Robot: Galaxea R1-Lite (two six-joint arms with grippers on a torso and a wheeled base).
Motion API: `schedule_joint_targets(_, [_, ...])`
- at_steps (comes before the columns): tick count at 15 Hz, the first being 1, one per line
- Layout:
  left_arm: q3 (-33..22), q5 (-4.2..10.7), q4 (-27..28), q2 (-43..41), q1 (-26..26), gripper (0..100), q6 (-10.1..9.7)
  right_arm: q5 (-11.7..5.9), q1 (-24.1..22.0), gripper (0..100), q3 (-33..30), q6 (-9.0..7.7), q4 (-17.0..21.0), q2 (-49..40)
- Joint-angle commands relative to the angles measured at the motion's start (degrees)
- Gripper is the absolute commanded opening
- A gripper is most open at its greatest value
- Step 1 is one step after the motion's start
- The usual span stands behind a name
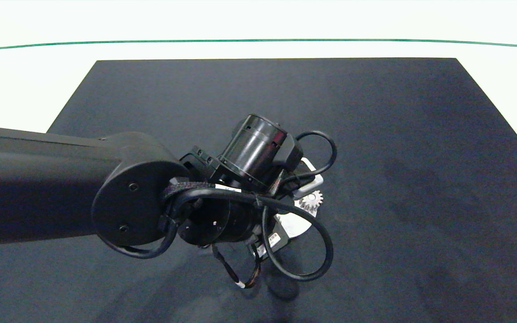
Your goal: Install three planetary gears onto the carrier pins
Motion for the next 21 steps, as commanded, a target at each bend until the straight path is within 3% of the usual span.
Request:
schedule_joint_targets(1, [-0.27,0.05,0.26,-0.65,-0.17,100,0.20,-0.12,0.01,100,0.05,-0.03,0.24,0.05])
schedule_joint_targets(2, [-0.97,0.05,0.35,-1.01,-0.09,100,0.20,-0.12,0.01,100,0.05,-0.03,0.24,0.05])
schedule_joint_targets(3, [-5.19,0.05,2.37,-1.80,0.18,100,0.63,-0.03,0.01,100,0.05,-0.12,0.15,0.05])
schedule_joint_targets(6, [-18.64,0.05,15.90,-1.18,3.96,100,0.63,-0.03,0.01,100,0.05,-0.03,0.15,0.14])
schedule_joint_targets(7, [-20.31,0.05,16.96,-0.92,5.80,100,0.63,0.14,0.01,100,0.05,-0.03,0.15,0.14])
schedule_joint_targets(14, [-19.61,0.40,16.52,2.77,11.43,100,0.46,0.23,-0.08,100,-0.21,0.05,0.15,0.05])
schedule_joint_targets(18, [-17.23,0.40,11.51,4.62,11.60,100,0.28,0.23,-0.08,100,-0.39,0.05,0.15,0.05])
schedule_joint_targets(21, [-11.78,0.32,6.50,3.65,11.69,100,0.28,0.32,-0.08,100,-0.21,0.05,0.15,0.05])
